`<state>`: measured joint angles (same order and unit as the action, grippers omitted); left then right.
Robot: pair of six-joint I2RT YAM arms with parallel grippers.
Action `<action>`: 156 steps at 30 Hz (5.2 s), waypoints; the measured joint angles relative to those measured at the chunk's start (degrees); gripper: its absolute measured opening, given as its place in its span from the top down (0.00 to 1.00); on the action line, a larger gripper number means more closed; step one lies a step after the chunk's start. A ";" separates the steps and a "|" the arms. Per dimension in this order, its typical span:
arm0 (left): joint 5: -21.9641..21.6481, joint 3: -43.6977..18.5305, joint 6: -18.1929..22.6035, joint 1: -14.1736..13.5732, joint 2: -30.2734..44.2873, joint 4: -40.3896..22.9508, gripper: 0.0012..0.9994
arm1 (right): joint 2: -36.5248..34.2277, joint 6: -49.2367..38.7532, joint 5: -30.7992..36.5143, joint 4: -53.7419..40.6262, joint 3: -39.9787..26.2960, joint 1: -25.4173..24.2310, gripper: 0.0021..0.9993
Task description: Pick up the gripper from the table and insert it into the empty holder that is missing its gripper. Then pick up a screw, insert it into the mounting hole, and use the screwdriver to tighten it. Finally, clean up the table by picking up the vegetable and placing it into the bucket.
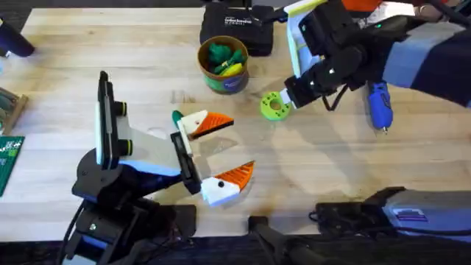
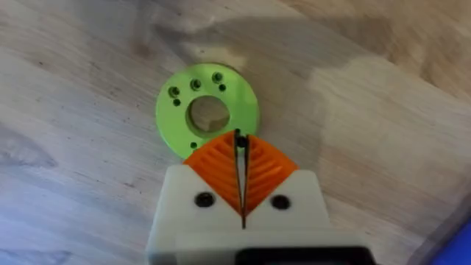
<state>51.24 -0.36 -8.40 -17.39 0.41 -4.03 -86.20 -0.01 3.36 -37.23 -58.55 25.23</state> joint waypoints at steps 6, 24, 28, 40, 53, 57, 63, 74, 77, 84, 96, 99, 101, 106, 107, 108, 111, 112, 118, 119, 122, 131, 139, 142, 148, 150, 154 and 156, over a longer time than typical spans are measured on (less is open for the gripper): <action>0.02 0.00 0.00 0.00 0.02 0.00 0.01 | 0.37 -0.26 -0.07 -6.33 -4.54 0.00 0.99; 0.01 0.00 0.00 0.00 0.01 0.00 0.01 | 6.50 -3.23 -12.89 -12.29 -24.88 21.20 0.99; 0.02 0.00 0.00 0.00 0.02 0.00 0.01 | 5.40 -3.21 -13.67 -11.50 -25.31 25.94 0.99; 0.02 0.00 0.00 0.00 0.01 0.00 0.01 | 0.92 -3.23 -13.72 -10.84 -25.35 31.70 0.99; 0.01 0.00 0.00 0.00 0.00 0.00 0.01 | 0.07 -3.50 -10.92 -10.17 -25.39 31.87 0.99; 0.02 0.00 0.00 0.00 0.02 0.00 0.01 | 0.07 -3.52 -10.46 -10.15 -25.39 31.87 0.99; 0.02 0.00 0.00 0.00 0.01 0.00 0.01 | -0.31 -3.52 -10.23 -10.22 -25.46 31.87 0.99; 0.31 0.00 -0.68 0.00 0.06 -0.09 0.01 | -3.34 -3.69 -11.87 -11.13 -26.59 31.87 0.99; 0.31 0.00 -0.68 0.00 0.06 -0.09 0.01 | -3.34 -3.69 -12.03 -11.34 -26.63 31.87 0.99; 0.39 0.00 -0.66 0.00 0.06 -0.09 0.01 | -3.32 -3.69 -12.07 -11.48 -26.70 31.87 0.99; 0.37 0.00 -0.52 0.00 0.06 -0.07 0.01 | -3.00 -3.72 -12.23 -11.93 -26.70 31.87 0.99; 0.37 0.00 -0.34 0.00 0.03 -0.07 0.01 | -2.79 -3.74 -12.26 -12.12 -26.70 31.87 0.99; 0.37 0.00 -0.20 0.00 0.00 -0.04 0.01 | -2.64 -3.87 -12.27 -12.16 -26.70 31.87 0.99; 0.37 0.00 -0.20 0.00 0.00 -0.07 0.01 | -2.36 -3.89 -12.31 -12.16 -26.70 31.87 0.99; 0.37 0.00 -0.18 0.00 0.00 -0.05 0.01 | -2.36 -3.89 -12.32 -12.13 -26.70 31.87 0.99; 0.37 0.00 -0.20 0.00 0.00 -0.04 0.01 | -2.36 -3.89 -12.37 -12.16 -26.70 31.87 0.99; 0.37 0.00 -0.17 0.00 0.00 -0.06 0.01 | -2.36 -3.89 -12.42 -12.16 -26.70 31.87 0.99; 0.37 0.00 -0.17 0.00 0.00 -0.04 0.01 | -2.36 -3.89 -12.42 -12.16 -26.70 31.87 0.99; 0.37 0.00 -0.17 0.00 0.00 -0.04 0.01 | -2.36 -3.89 -12.42 -12.16 -26.70 31.87 0.99; 0.37 0.00 -0.17 0.00 0.01 -0.07 0.01 | -2.36 -3.89 -12.41 -12.14 -26.70 31.87 0.99; 0.37 0.00 -0.17 0.00 0.00 -0.04 0.01 | -2.38 -3.89 -11.95 -12.13 -26.70 31.87 0.99; 0.37 0.00 -0.17 0.00 0.00 -0.05 0.01 | -2.38 -3.91 -10.69 -11.63 -26.70 31.87 0.99; 0.37 0.00 -0.17 0.00 0.01 -0.05 0.01 | -2.43 -3.90 -11.53 -11.70 -26.70 31.87 1.00; 0.37 0.00 -0.17 0.00 0.00 -0.07 0.01 | -2.49 -3.91 -12.40 -11.76 -26.70 31.87 1.00; 0.37 0.00 -0.17 0.00 0.00 -0.04 0.01 | -2.53 -3.91 -12.62 -11.83 -26.70 31.87 1.00; 0.37 0.00 -0.17 0.00 0.00 -0.04 0.01 | -2.54 -3.91 -12.21 -11.91 -26.70 31.87 1.00; 0.37 0.00 -0.17 0.00 0.00 -0.05 0.01 | -2.53 -3.91 -11.53 -12.04 -26.70 31.87 1.00; 0.37 0.00 -0.17 0.00 0.00 -0.05 0.01 | -2.55 -3.91 -11.52 -12.05 -26.70 31.87 1.00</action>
<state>51.62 -0.36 -8.58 -17.39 0.40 -4.09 -88.75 -3.92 -8.16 -49.28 -85.25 57.10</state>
